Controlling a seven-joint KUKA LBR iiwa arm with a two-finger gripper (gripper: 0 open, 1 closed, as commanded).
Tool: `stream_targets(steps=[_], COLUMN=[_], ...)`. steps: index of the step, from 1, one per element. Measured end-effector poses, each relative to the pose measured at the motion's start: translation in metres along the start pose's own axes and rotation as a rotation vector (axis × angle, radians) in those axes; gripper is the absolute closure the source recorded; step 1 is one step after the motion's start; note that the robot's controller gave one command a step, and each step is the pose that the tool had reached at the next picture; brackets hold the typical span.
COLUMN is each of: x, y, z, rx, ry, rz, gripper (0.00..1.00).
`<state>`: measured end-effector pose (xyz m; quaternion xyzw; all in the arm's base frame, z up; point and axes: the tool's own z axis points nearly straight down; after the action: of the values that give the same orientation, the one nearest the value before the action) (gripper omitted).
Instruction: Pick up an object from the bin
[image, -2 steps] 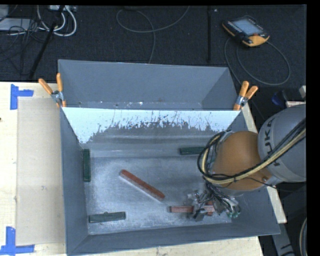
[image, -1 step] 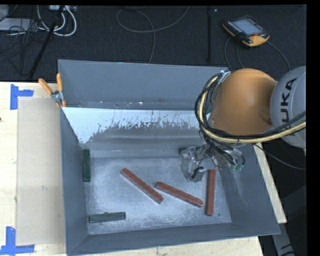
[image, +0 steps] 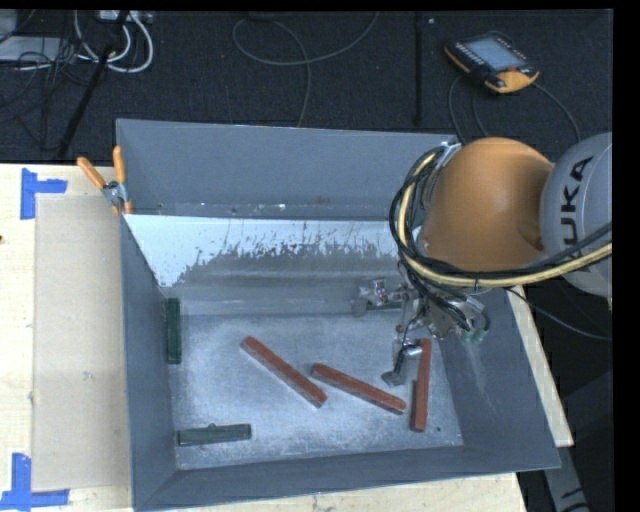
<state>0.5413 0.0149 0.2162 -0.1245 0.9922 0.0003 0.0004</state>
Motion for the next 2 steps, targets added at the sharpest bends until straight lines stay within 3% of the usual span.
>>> stream_targets(steps=[2], x=[0.0001], y=[0.0001], z=[0.0003], rx=[0.000], ry=[0.000], rz=[-0.001], gripper=[0.00])
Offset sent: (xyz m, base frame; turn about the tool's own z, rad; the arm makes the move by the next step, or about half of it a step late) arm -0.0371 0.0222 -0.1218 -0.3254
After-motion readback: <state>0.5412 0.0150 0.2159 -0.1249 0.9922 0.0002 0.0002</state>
